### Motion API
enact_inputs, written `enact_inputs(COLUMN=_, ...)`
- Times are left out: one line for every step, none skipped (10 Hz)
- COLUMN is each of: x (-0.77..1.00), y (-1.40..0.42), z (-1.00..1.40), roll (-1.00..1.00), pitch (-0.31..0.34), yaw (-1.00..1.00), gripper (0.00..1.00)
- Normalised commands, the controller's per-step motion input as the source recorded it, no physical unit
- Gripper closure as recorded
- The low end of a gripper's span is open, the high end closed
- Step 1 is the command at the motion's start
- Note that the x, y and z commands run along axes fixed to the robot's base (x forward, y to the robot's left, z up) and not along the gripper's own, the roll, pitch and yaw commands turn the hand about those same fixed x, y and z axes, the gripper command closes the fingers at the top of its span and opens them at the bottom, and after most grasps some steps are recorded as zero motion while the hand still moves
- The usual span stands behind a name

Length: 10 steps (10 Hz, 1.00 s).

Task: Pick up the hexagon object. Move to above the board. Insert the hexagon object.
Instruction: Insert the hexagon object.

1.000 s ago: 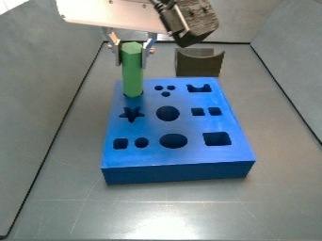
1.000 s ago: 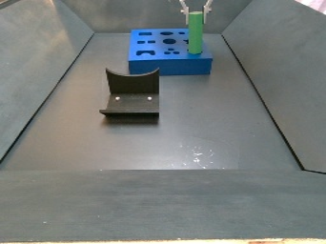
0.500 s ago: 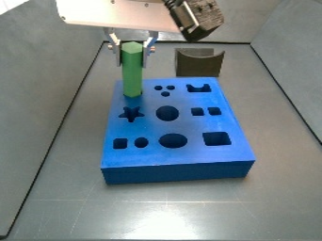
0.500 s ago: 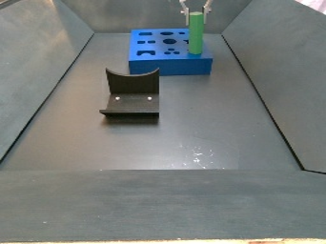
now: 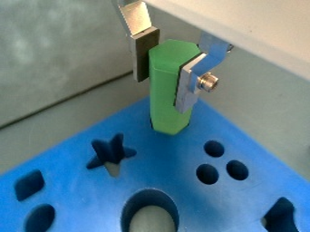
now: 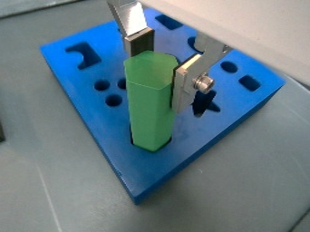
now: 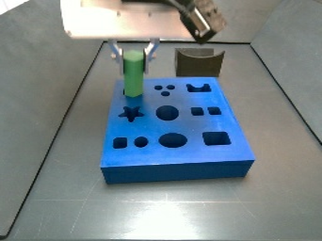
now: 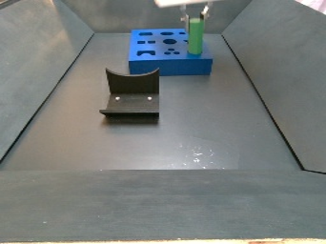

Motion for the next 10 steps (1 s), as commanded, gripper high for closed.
enact_inputs(x=0.0, y=0.0, z=-0.02, roll=0.0, pitch=0.0, yaw=0.0, gripper=1.0)
enact_inputs(x=0.0, y=0.0, z=-1.0, roll=0.04, pitch=-0.209, yaw=0.0, gripper=1.0)
enact_inputs(x=0.0, y=0.0, z=-1.0, roll=0.0, pitch=-0.2, yaw=0.03, gripper=1.0)
enact_inputs(x=0.0, y=0.0, z=-1.0, roll=0.0, pitch=-0.183, yaw=0.02, gripper=1.0)
enact_inputs(x=0.0, y=0.0, z=-1.0, roll=0.0, pitch=-0.183, yaw=0.0, gripper=1.0)
enact_inputs(x=0.0, y=0.0, z=-1.0, roll=0.0, pitch=-0.12, yaw=0.0, gripper=1.0)
enact_inputs(x=0.03, y=0.0, z=-1.0, roll=0.0, pitch=-0.023, yaw=0.0, gripper=1.0)
enact_inputs(x=0.14, y=0.0, z=-1.0, roll=0.0, pitch=0.0, yaw=0.0, gripper=1.0)
enact_inputs(x=0.25, y=0.0, z=-1.0, roll=0.0, pitch=0.0, yaw=0.0, gripper=1.0)
enact_inputs(x=0.34, y=0.0, z=-1.0, roll=0.0, pitch=0.0, yaw=0.0, gripper=1.0)
